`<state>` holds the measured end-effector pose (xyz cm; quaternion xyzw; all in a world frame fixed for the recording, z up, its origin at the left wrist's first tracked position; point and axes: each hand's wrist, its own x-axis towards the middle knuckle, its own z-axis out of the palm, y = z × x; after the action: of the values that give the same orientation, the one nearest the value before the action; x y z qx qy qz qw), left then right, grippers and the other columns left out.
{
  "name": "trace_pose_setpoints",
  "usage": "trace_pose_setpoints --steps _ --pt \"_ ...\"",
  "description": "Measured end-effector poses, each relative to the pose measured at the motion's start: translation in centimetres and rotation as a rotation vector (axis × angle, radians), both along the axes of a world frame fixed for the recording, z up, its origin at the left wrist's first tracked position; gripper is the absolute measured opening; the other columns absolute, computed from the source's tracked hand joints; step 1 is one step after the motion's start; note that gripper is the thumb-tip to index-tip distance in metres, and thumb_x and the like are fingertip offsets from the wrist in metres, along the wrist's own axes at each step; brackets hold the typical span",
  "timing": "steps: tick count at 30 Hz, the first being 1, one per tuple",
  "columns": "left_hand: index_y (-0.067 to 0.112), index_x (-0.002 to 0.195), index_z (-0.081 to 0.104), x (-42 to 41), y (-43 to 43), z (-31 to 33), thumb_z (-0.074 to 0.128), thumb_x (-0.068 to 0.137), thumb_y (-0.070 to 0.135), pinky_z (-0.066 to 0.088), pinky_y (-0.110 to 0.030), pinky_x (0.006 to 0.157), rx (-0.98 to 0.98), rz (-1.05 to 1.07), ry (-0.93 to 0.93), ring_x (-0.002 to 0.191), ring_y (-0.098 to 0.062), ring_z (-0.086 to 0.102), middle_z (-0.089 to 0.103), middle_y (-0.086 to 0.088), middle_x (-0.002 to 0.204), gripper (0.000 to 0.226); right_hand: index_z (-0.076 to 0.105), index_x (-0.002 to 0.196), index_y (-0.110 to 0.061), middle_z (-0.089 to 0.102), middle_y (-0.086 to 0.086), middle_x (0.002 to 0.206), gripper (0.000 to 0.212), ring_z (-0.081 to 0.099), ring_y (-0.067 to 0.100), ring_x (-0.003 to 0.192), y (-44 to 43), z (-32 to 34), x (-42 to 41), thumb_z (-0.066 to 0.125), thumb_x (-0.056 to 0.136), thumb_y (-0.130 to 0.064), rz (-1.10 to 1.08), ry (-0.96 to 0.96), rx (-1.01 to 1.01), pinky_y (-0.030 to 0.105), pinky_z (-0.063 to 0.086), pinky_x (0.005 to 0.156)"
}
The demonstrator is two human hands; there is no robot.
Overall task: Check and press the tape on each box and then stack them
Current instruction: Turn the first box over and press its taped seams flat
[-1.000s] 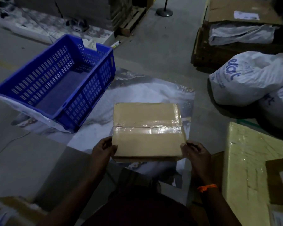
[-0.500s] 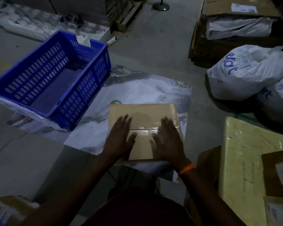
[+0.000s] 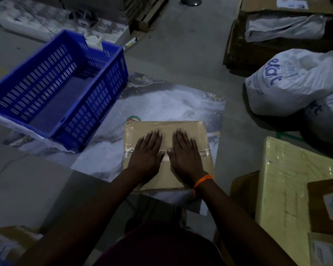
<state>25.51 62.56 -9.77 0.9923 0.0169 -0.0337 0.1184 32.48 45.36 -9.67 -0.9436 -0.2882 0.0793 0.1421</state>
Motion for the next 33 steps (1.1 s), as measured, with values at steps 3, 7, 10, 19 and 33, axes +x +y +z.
trace_pose_setpoints --steps 3,7,10,19,33 --pt "0.015 0.162 0.01 -0.2 -0.1 0.2 0.022 0.107 0.047 0.007 -0.044 0.126 0.011 0.005 0.008 0.157 -0.022 0.003 0.004 -0.005 0.17 0.066 0.014 0.164 -0.011 0.008 0.008 0.173 0.076 0.002 0.02 0.16 -0.2 0.4 0.1 0.013 0.1 -0.052 0.013 0.03 0.004 0.047 0.002 0.129" --pt "0.013 0.161 0.02 -1.6 -0.6 0.7 0.018 0.106 0.049 0.017 -0.05 0.124 0.028 -0.018 -0.009 0.156 -0.023 0.011 0.011 -0.008 0.169 0.065 0.016 0.164 -0.01 0.009 0.009 0.172 0.078 0.004 0.022 0.16 -1.6 1.1 -1.1 0.014 0.101 -0.055 0.081 0.031 -0.023 0.048 0.007 0.129" --pt "0.011 0.159 0.028 -4.8 -0.9 0.5 0.015 0.106 0.053 0.02 -0.05 0.122 0.0 -0.05 -0.018 0.154 -0.025 0.02 0.018 -0.011 0.167 0.069 0.026 0.162 -0.007 0.018 0.012 0.171 0.074 0.014 0.025 0.159 -3.5 1.1 -3.9 0.024 0.103 -0.052 0.117 -0.002 -0.009 0.048 0.017 0.126" --pt "0.005 0.155 0.034 -11.1 -0.5 0.5 0.023 0.108 0.048 0.016 -0.044 0.122 0.014 -0.139 -0.096 0.152 -0.029 0.025 0.027 -0.017 0.164 0.065 0.025 0.162 -0.009 0.017 0.01 0.171 0.075 0.007 0.02 0.158 -7.8 0.6 -8.6 0.021 0.105 -0.058 0.12 -0.031 -0.072 0.046 0.009 0.126" --pt "0.01 0.14 0.054 -8.9 -1.1 1.5 0.045 0.097 0.039 0.041 -0.053 0.111 -0.1 -0.111 -0.148 0.138 -0.037 0.045 0.045 -0.019 0.153 0.052 0.034 0.158 -0.006 0.026 0.015 0.168 0.078 0.019 0.028 0.157 -7.6 1.8 -9.1 0.031 0.1 -0.058 -0.01 0.112 0.046 0.049 0.019 0.125"
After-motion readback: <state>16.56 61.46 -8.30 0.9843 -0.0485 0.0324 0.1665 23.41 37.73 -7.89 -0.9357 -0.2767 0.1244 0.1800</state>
